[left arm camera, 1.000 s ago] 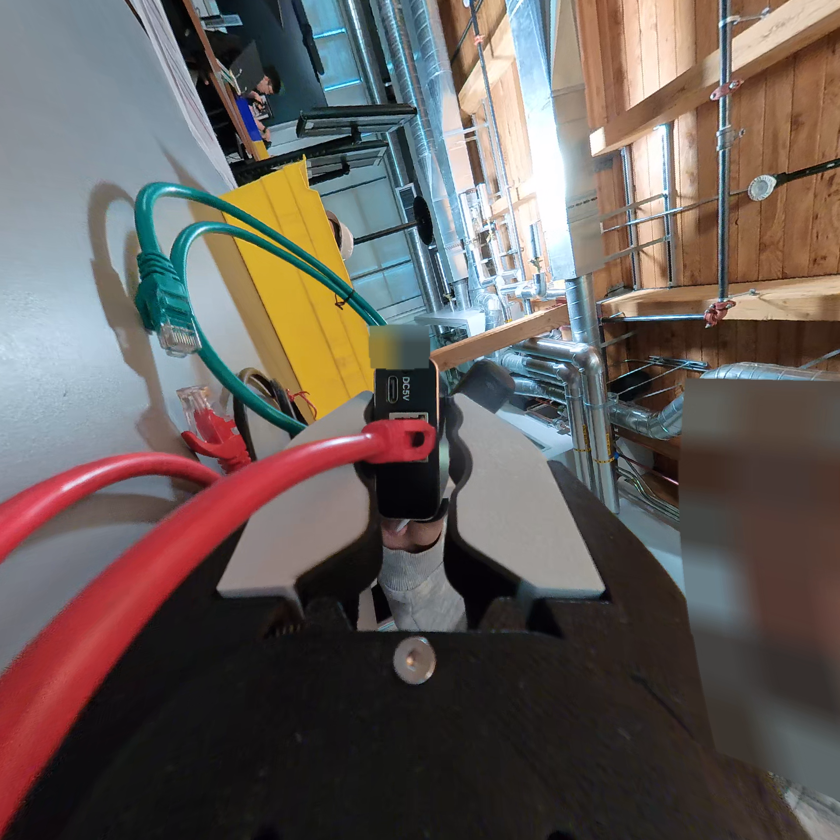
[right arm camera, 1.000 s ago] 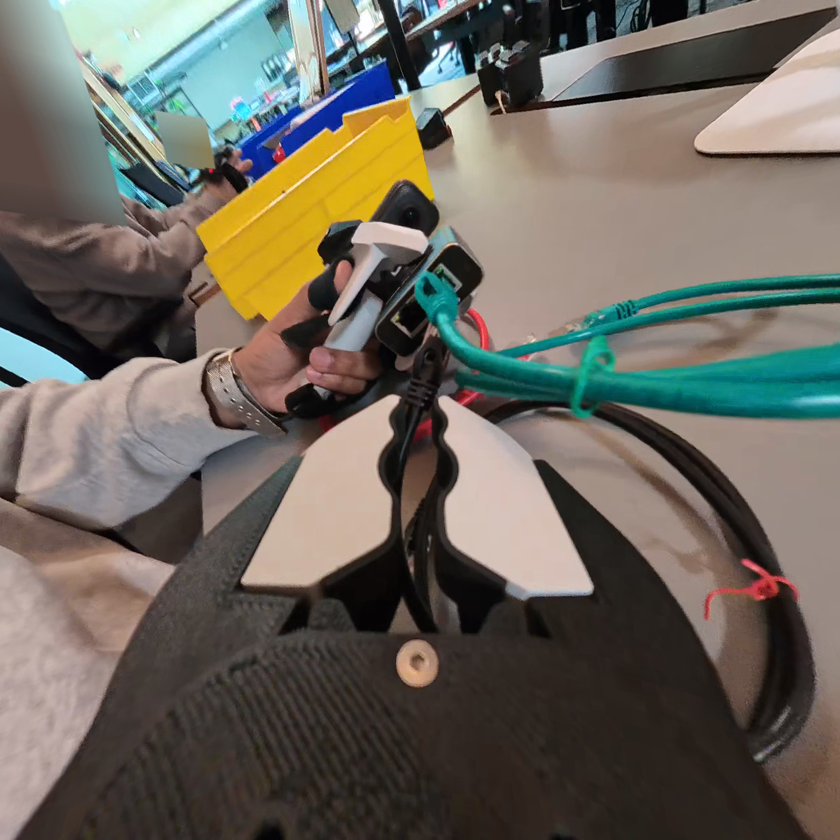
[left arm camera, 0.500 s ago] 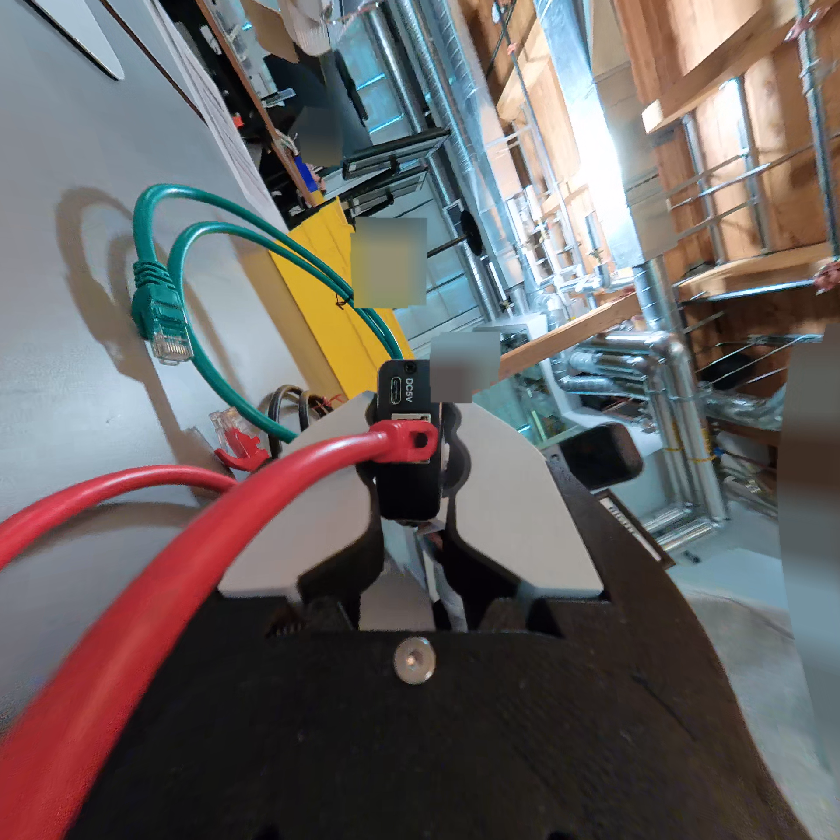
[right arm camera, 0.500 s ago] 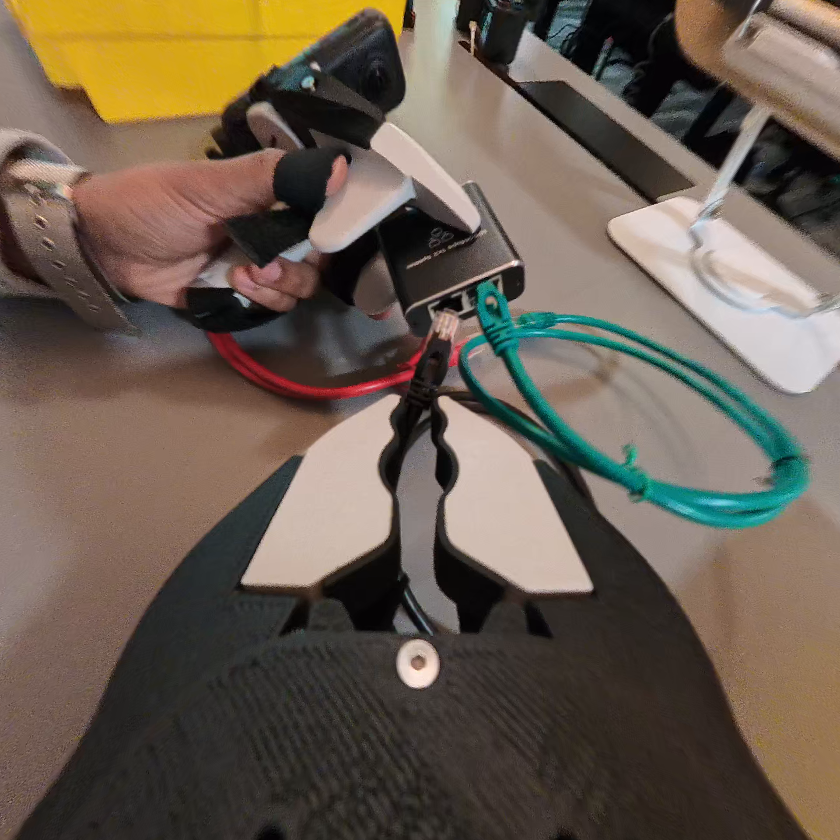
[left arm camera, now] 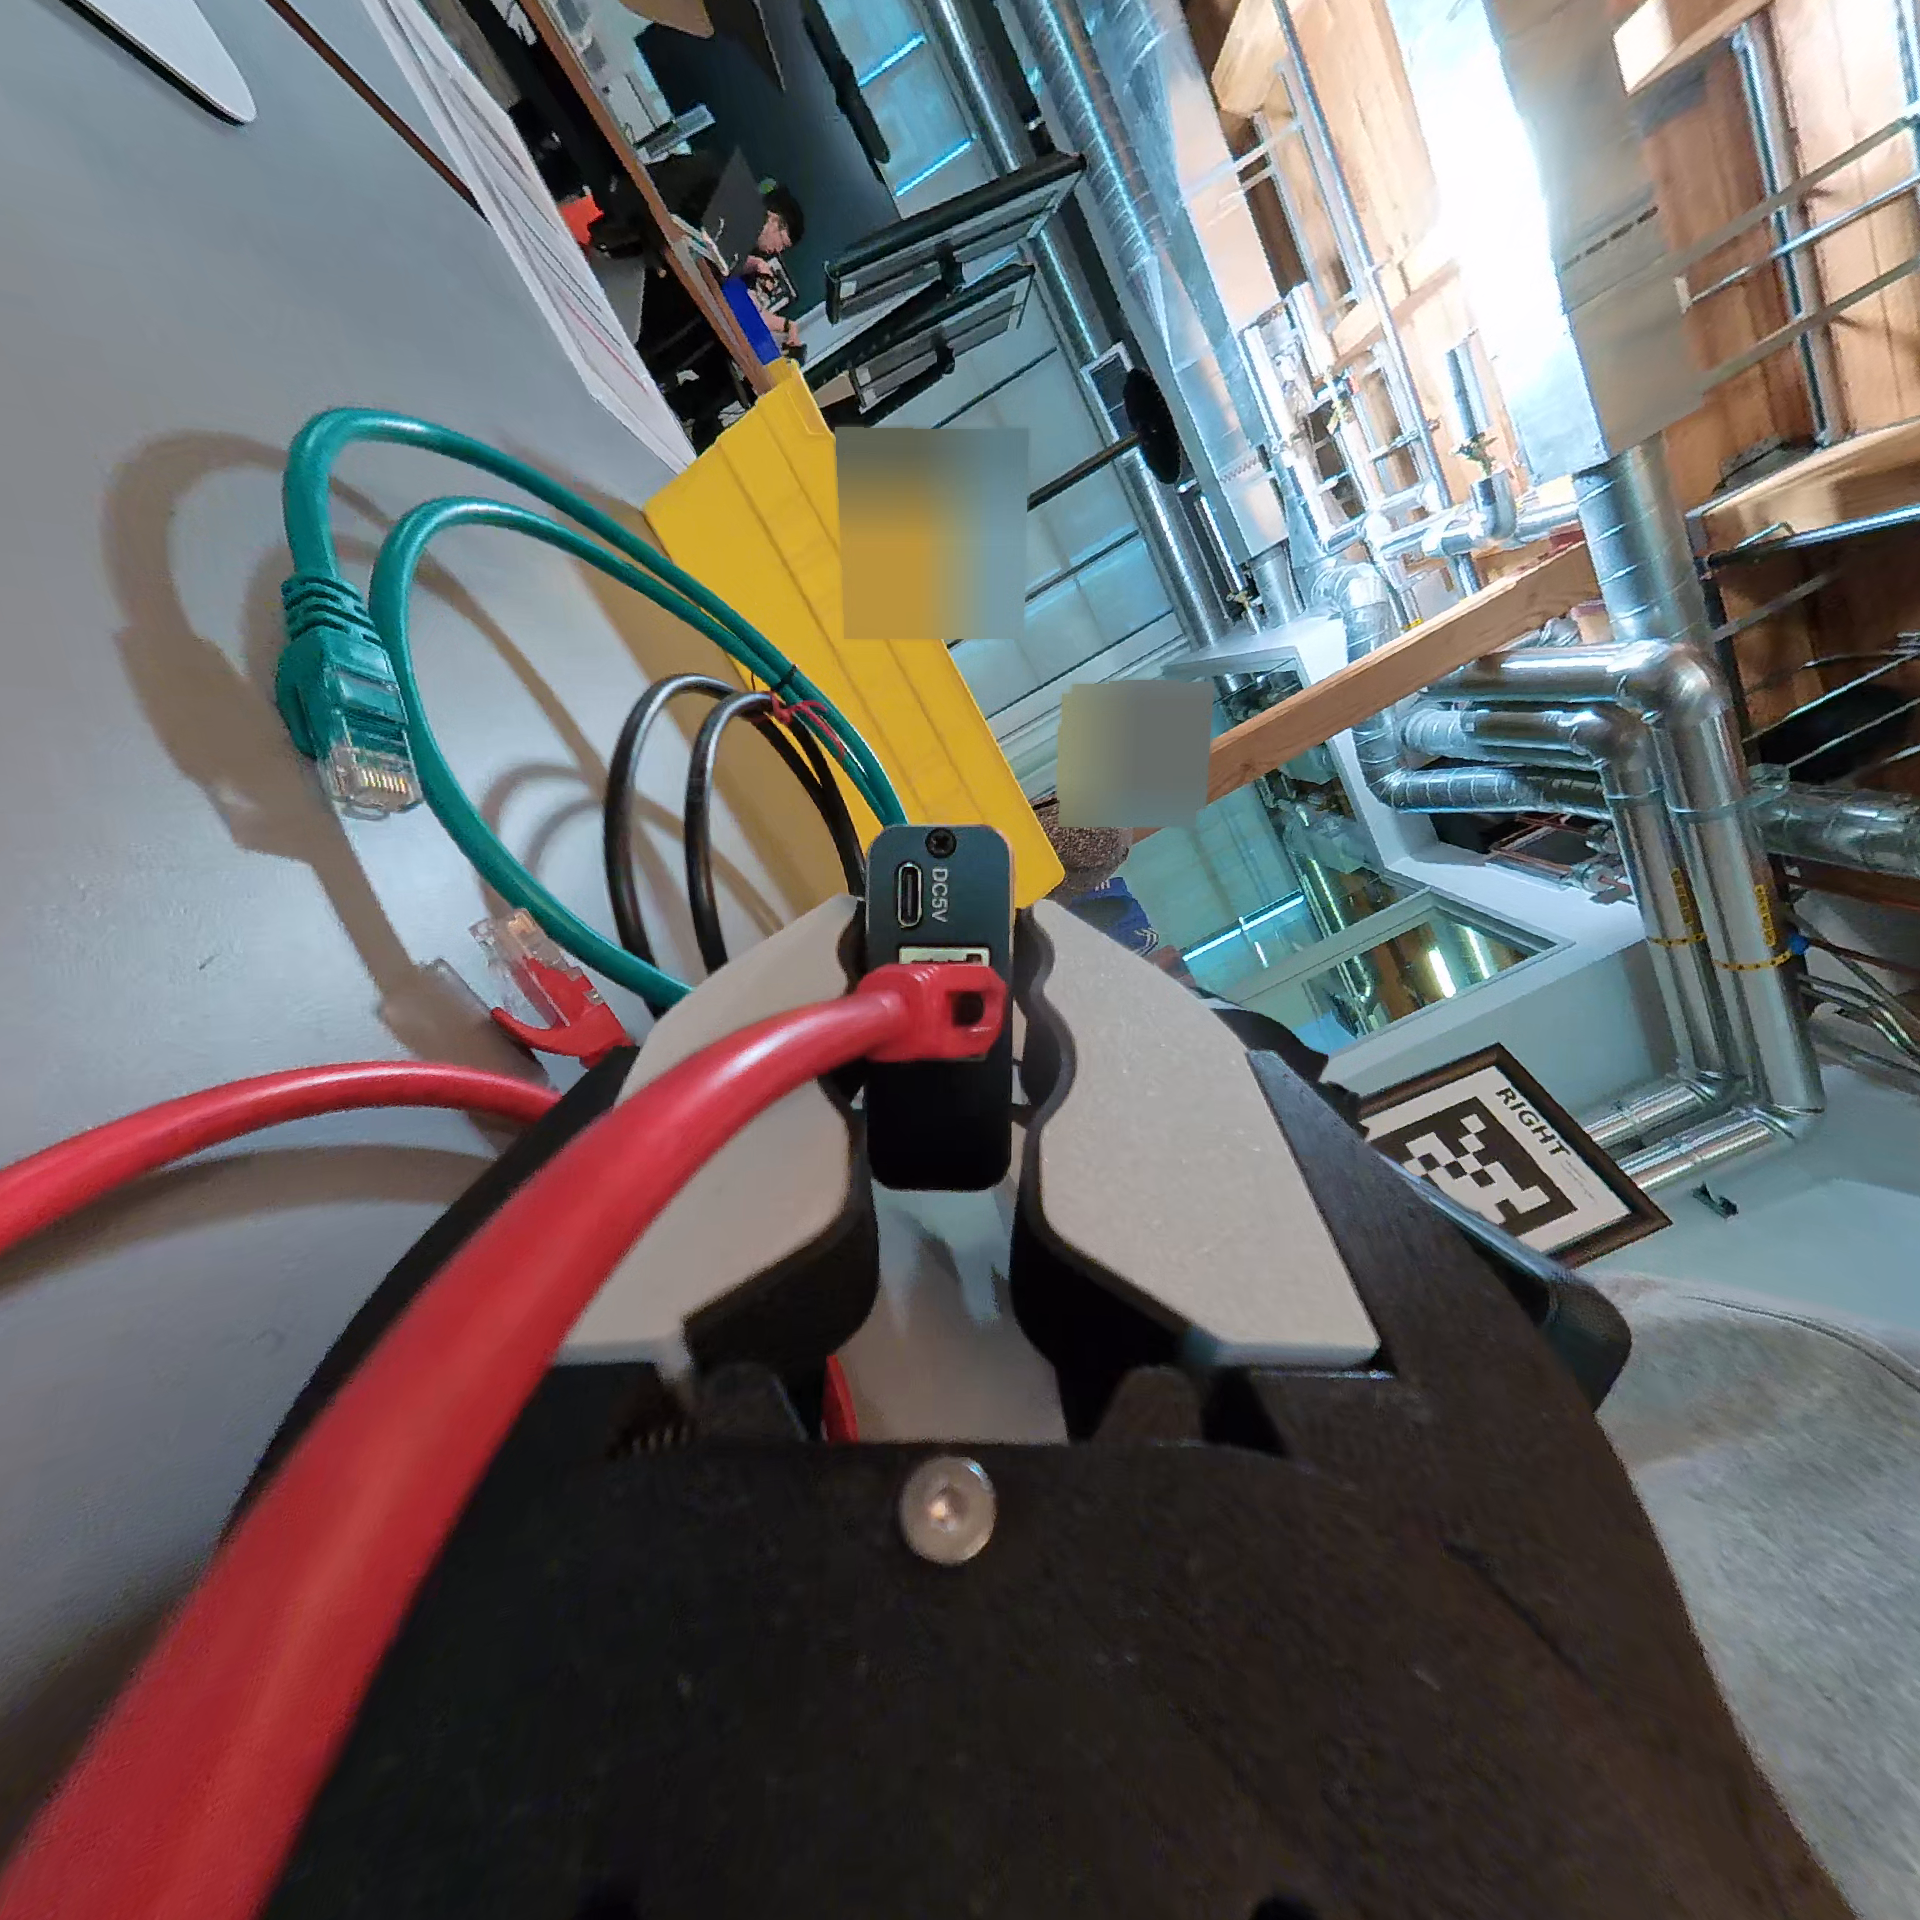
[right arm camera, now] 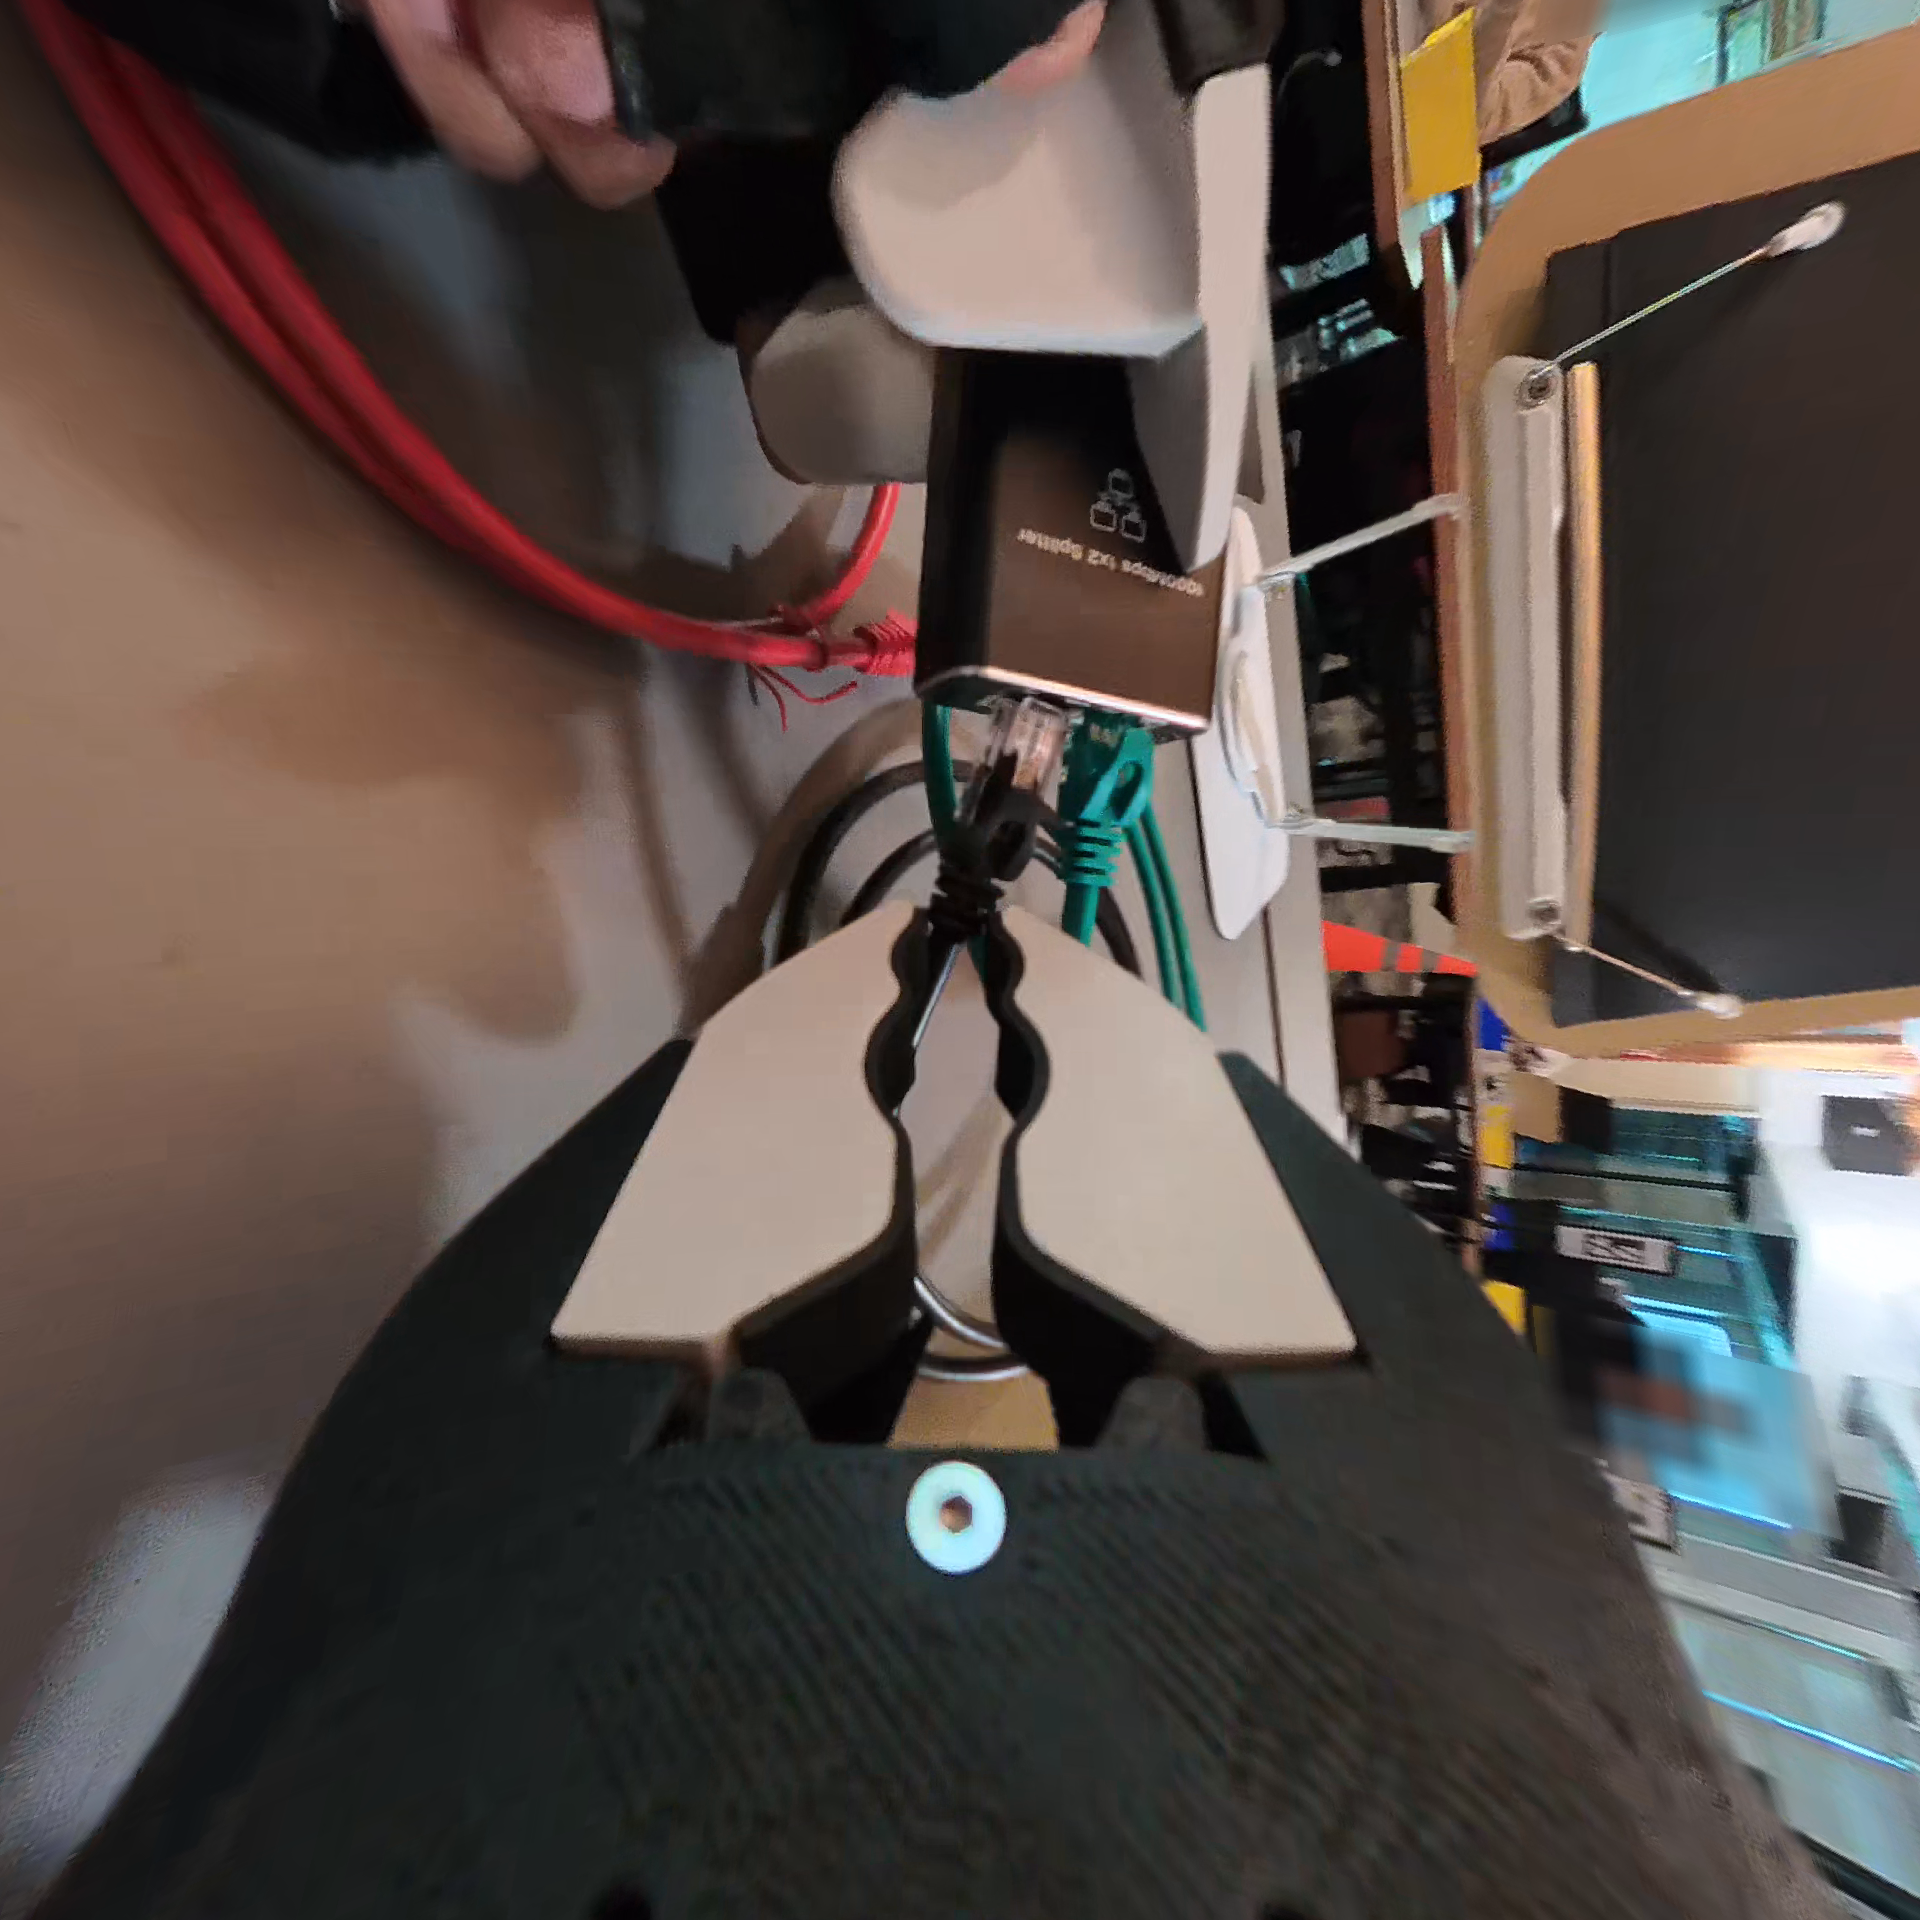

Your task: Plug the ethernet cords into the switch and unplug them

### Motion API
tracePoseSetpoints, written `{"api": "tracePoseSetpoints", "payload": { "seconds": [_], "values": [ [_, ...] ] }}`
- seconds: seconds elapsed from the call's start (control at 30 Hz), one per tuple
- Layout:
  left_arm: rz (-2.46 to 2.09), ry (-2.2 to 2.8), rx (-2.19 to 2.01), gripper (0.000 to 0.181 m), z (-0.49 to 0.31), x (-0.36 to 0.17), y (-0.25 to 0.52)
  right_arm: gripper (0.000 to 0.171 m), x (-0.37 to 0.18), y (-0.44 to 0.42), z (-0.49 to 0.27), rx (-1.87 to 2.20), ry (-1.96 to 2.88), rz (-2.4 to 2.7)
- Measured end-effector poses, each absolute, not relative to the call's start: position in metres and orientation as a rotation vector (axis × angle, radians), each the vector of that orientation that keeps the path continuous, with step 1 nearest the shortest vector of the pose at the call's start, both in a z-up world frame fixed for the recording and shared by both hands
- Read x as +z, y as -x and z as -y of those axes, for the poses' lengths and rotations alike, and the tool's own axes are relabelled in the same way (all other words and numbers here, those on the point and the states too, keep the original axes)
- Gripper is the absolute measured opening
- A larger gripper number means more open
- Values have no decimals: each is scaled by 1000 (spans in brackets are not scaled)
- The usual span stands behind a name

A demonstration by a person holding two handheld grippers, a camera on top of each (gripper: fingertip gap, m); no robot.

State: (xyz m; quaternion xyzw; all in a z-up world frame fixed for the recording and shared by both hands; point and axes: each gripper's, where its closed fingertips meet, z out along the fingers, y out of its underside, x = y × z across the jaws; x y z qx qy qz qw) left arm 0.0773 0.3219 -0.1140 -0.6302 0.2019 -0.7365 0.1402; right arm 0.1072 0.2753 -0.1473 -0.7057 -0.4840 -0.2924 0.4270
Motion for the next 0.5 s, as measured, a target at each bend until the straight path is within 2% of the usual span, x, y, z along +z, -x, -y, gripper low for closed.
{"api": "tracePoseSetpoints", "payload": {
  "seconds": [0.03,0.27,0.5],
  "values": [
    [-590,1826,-2117,24,-322,-115,-78,10,-148,-109,-275,-767,1762,1220],
    [-644,1848,-2050,23,-318,-118,-80,11,-153,-113,-275,-983,1731,1318],
    [-689,1854,-2016,23,-314,-119,-82,10,-151,-115,-275,-949,1757,1275]
  ]
}}
